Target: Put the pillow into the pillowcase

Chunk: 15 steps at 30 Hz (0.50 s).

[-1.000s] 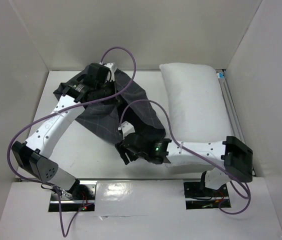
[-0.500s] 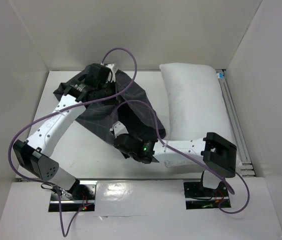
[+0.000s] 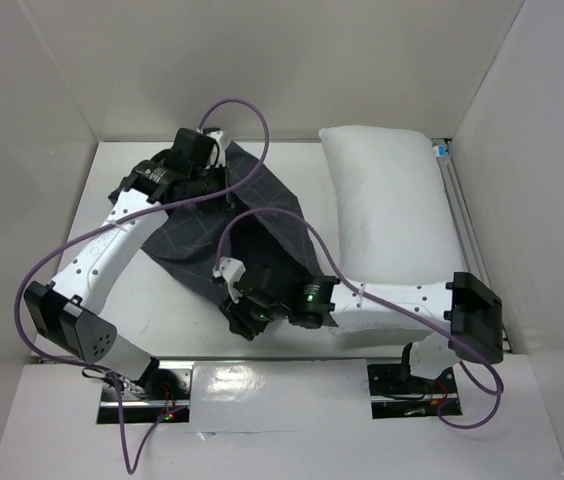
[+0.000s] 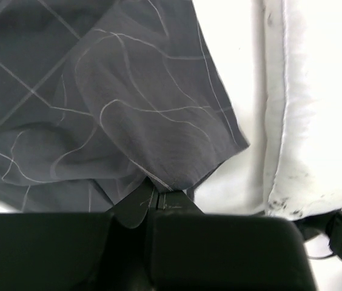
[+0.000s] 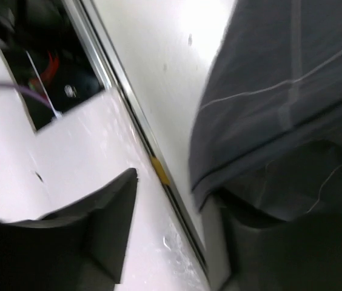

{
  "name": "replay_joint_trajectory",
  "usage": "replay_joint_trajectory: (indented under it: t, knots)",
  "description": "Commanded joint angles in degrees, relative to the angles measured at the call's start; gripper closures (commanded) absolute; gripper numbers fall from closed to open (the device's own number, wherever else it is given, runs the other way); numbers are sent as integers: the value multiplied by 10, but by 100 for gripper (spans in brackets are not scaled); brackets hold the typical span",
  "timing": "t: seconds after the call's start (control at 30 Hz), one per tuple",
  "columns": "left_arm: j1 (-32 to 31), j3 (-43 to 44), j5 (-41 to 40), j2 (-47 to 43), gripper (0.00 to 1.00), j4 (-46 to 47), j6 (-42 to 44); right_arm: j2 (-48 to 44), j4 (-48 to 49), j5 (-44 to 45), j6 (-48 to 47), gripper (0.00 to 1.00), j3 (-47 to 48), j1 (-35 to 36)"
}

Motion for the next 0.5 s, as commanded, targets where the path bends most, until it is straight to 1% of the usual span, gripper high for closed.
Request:
replay_joint_trajectory:
  t: [0.0,0.03,0.07,0.13,0.17,0.23,0.27,0.33,0.37,0.4,0.43,0.47]
  knots:
    - [3,-23,11,-32,100,13,-5,15,-17,-18,17,43,-11,13]
    - [3,-31,16,-37,100,13,-5,15,-25,19,22,39,-11,13]
    - [3,-31,16,-37,100,13,-5,1,-32,30,22,34,-5,5]
    - [3,-31,7,-44,100,13,-5,-20,-49,36,22,34,-5,-8]
    - [3,-31,1,-44,100,13,-5,-32,-49,42,22,34,-5,-26]
    - [3,-31,1,-50,100,13,-5,-77,-62,47,29,34,-23,-47]
    - [3,-37,1,-50,100,13,-5,-95,-62,58,38,36,-31,-60]
    - [3,-37,1,-50,100,13,-5,-145,-62,102,88,36,-58,-102]
    - [3,-42,1,-50,100,13,-5,-160,-57,102,99,36,-69,-122]
    - [3,-42,1,-50,100,13,-5,-175,-50,109,128,32,-81,-140]
    - [3,-48,1,-56,100,18,-5,-186,-45,109,139,32,-91,-181]
    - [3,-48,1,-56,100,18,-5,-186,-55,109,147,31,-91,-200]
